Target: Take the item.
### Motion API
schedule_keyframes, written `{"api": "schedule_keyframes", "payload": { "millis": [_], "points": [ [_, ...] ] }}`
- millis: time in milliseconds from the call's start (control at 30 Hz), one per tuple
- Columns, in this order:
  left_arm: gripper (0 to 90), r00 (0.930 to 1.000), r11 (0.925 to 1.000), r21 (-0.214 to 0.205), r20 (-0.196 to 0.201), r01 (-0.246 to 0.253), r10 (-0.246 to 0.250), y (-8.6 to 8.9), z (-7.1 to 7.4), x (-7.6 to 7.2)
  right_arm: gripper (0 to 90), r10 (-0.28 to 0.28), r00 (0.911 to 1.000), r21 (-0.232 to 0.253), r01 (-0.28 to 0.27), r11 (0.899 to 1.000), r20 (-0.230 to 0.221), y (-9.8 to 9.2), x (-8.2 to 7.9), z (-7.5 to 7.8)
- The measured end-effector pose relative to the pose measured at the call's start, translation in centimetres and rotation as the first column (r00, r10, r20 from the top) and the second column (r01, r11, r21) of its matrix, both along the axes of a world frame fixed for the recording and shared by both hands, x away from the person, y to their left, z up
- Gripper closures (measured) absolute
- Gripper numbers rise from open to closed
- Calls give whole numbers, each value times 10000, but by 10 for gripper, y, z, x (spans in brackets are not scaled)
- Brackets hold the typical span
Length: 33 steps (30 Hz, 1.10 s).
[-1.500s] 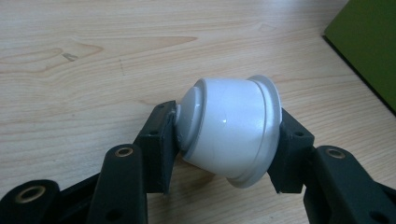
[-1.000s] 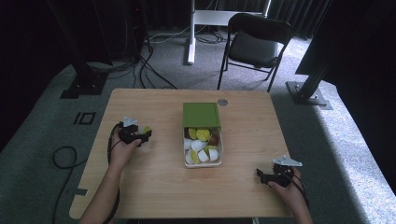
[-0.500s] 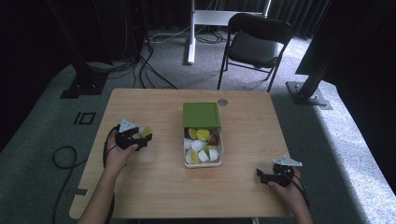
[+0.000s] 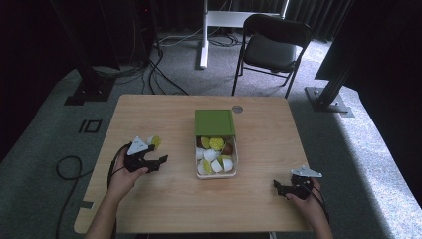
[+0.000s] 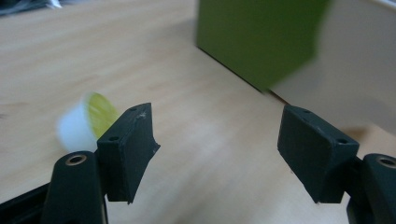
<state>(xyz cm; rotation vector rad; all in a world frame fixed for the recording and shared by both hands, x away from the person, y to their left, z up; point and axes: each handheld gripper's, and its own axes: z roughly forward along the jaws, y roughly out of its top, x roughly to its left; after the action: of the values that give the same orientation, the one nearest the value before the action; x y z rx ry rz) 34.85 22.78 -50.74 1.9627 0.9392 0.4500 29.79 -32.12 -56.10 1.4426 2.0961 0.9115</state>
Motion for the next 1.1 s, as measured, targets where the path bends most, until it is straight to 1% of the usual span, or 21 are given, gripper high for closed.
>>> {"api": "schedule_keyframes", "payload": {
  "millis": [33,67,100,133,200,233,300,367,433,533,633,667,733,800,833,933,967,1000,1033,1067,1100],
  "points": [
    [285,9999,9999,30,7,140,-140,-1,-1,-3,115,0,10000,0,0,10000,-1,0,0,0],
    [285,9989,9986,277,-25,459,-458,-2,-3,-8,115,-1,10000,-1,1,10000,-1,0,0,0],
    [285,9989,9986,277,-25,459,-458,-2,-3,-8,115,-1,10000,-1,1,10000,-1,0,0,0],
    [285,9983,9975,382,-27,587,-587,-3,-4,-10,115,-1,10000,-1,1,10000,-1,0,0,0],
    [285,9963,9955,411,-65,854,-852,-5,-7,-15,115,3,10000,-2,-3,10000,1,0,0,0],
    [285,9941,9933,398,-66,1084,-1083,-6,-9,-19,115,-2,10000,3,2,10000,2,0,0,0],
    [285,9916,9908,405,-75,1292,-1290,-7,-11,-22,115,-1,10000,-1,1,10000,-1,0,0,0],
    [285,9867,9854,528,37,1618,-1623,-8,-13,-27,115,0,10000,-3,0,10000,-1,0,0,0],
    [285,9795,9792,381,214,1995,-2004,-9,-14,-31,116,1,10000,-2,-1,10000,-2,0,0,0],
    [285,9711,9712,374,307,2355,-2367,-10,-15,-36,115,0,10000,-2,0,10000,0,0,0,0],
    [285,9592,9583,587,254,2797,-2815,-10,-17,-41,115,0,10000,-4,0,10000,1,0,0,0],
    [285,9565,9549,693,248,2886,-2908,-11,-18,-43,115,2,10000,-3,-2,10000,6,0,0,0],
    [285,9483,9461,857,299,3124,-3158,-12,-21,-46,115,11,10000,-13,-11,10000,14,0,0,0],
    [285,9419,9379,960,104,3332,-3357,-13,-25,-49,115,11,10000,-13,-11,10000,13,0,0,0],
    [284,9371,9312,1125,15,3467,-3491,-14,-27,-51,115,10,10000,-12,-10,10000,13,0,0,0],
    [284,9291,9193,1373,-275,3689,-3687,-15,-31,-54,115,10,10000,-13,-10,10000,13,0,0,0],
    [285,9279,9156,1530,-337,3718,-3712,-15,-32,-55,115,11,10000,-14,-11,10000,13,0,0,0],
    [284,9257,9093,1770,-351,3765,-3765,-15,-33,-56,115,11,10000,-14,-11,10000,14,0,0,0],
    [284,9257,9093,1770,-351,3765,-3765,-15,-33,-56,115,10,10000,-13,-10,10000,12,0,0,0],
    [284,9229,9035,1913,-448,3836,-3823,-16,-35,-58,115,11,10000,-12,-11,10000,14,0,0,0],
    [277,9214,9031,1845,-512,3879,-3853,-15,-36,-59,115,10,10000,-11,-10,10000,12,0,0,0]
  ]
}}
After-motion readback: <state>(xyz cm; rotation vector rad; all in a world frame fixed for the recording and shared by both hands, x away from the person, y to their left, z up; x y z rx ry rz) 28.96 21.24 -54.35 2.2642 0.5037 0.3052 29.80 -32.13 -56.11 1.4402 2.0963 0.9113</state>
